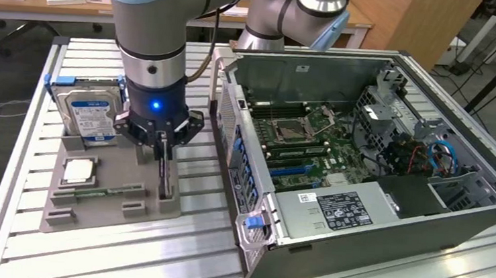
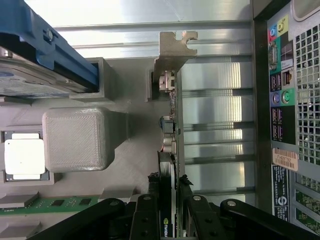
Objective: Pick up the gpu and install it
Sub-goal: 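Pick up the gpu and move the gpu toward the slot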
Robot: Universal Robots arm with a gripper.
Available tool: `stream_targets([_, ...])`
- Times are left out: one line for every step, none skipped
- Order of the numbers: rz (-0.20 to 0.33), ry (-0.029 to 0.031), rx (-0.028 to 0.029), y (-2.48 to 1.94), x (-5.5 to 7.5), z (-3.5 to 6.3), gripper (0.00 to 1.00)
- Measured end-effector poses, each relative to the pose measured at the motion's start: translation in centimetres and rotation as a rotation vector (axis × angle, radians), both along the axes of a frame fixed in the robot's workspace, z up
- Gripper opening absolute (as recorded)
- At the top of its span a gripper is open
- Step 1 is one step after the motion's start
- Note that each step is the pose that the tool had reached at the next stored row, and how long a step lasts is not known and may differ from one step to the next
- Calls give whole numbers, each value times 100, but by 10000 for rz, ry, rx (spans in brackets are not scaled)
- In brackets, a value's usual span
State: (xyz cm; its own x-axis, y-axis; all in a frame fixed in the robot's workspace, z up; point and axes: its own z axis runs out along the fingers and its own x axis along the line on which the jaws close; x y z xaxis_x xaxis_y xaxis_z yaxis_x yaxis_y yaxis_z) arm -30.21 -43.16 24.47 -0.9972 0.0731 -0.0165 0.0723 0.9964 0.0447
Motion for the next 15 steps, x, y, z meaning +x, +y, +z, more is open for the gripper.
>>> stream_targets([0, -1, 0, 0, 0, 0, 26])
stream_targets([1, -2, 0, 0, 0, 0, 26])
stream_targets([1, -2, 1, 0, 0, 0, 26])
stream_targets([0, 0, 0, 0, 0, 1, 26])
stream_targets([1, 1, -1, 0, 0, 1, 26])
stream_targets([0, 1, -1, 0, 0, 1, 26])
stream_targets([1, 1, -1, 0, 0, 1, 26])
stream_targets([1, 1, -1, 0, 0, 1, 26])
stream_targets([1, 0, -1, 0, 0, 1, 26])
stream_targets([1, -1, 0, 0, 0, 2, 26])
stream_targets([1, 1, -1, 0, 0, 5, 26])
stream_targets([1, 1, -1, 0, 0, 9, 26])
stream_targets([1, 1, -2, 0, 0, 12, 26])
stream_targets([0, 2, -2, 0, 0, 17, 26])
stream_targets([0, 2, -2, 0, 0, 22, 26])
